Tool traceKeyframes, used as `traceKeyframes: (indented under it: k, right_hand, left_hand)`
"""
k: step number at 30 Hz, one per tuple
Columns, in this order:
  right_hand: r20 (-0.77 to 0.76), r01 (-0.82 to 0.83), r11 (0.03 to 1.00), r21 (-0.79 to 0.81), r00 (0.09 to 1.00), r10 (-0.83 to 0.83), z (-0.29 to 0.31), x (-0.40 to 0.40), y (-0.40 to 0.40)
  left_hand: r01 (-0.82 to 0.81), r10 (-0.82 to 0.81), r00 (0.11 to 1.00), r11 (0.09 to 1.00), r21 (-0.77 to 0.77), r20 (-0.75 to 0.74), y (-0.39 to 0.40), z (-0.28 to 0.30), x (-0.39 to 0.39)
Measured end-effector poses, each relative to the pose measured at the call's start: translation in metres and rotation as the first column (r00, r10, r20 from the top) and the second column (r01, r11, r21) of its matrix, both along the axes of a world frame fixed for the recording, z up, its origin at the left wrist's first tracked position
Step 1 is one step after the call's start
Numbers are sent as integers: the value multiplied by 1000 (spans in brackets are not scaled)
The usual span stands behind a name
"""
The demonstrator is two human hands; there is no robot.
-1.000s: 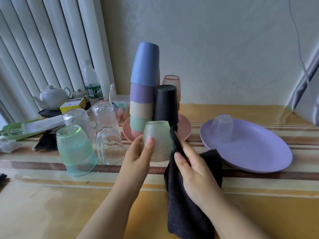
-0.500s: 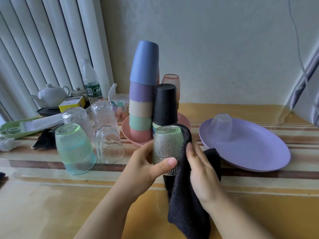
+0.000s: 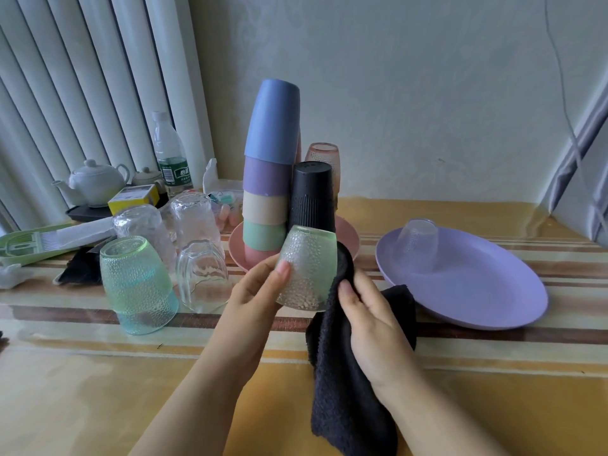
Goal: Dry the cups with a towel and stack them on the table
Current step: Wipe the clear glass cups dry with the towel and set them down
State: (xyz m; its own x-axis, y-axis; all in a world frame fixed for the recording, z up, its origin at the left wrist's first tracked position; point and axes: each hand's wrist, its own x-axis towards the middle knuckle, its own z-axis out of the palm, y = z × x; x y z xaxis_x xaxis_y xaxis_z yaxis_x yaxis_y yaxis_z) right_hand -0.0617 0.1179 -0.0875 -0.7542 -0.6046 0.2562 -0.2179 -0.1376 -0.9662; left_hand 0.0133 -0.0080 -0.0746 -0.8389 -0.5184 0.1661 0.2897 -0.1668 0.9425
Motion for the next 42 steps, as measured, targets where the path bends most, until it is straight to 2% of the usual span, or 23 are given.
traceKeyframes:
  k: [4, 8, 10, 13, 16, 20, 23, 26, 28, 31, 34, 39, 42]
  right_hand:
    - [-134, 14, 1000, 16, 991, -12, 1, -1, 0]
    - [-260, 15, 998, 54, 966, 0, -3, 0, -2]
    - [-265, 18, 998, 56, 964, -3, -3, 1, -2]
    - [-184, 47, 996, 80, 983, -32, 2, -1, 0]
    - [-123, 55, 993, 104, 992, -42, 3, -5, 2]
    - [-170, 41, 986, 162, 985, -13, -2, -8, 0]
    - [-236, 91, 971, 223, 971, -37, -9, -11, -2]
    - [-286, 135, 951, 279, 957, -52, -10, -11, -1]
    - [-310, 147, 947, 285, 949, -54, -9, -10, 1]
    - [-418, 141, 952, 272, 908, -15, -5, -3, 2]
    - [-568, 63, 970, 233, 819, 84, -3, 4, 0]
    - [-671, -88, 954, 287, 692, 265, -8, 14, -9]
    - [-705, -77, 940, 333, 641, 302, -16, 13, -12]
  left_hand:
    - [-159, 166, 986, 974, -160, 29, 2, -1, -2]
    - [-72, 94, 993, 958, -278, 66, 4, -3, 0]
    - [-22, 53, 995, 943, -331, 84, 2, -6, 1]
    - [67, -30, 993, 946, -318, 118, 0, -7, 2]
    - [95, -78, 994, 968, -233, 81, 0, -5, 3]
    - [40, -26, 996, 984, -171, 82, -10, -7, 6]
    - [20, 26, 983, 968, -250, 180, -15, -6, 6]
    - [75, 45, 951, 927, -368, 305, -15, 3, 5]
    - [68, 81, 941, 906, -418, 329, -16, 9, 8]
    - [-23, 208, 940, 829, -559, 269, -19, 14, 23]
    - [-225, 401, 906, 729, -646, 136, -28, 26, 50]
    - [-483, 671, 741, 545, -685, 12, -75, 55, 91]
    - [-542, 728, 685, 523, -657, 14, -102, 60, 103]
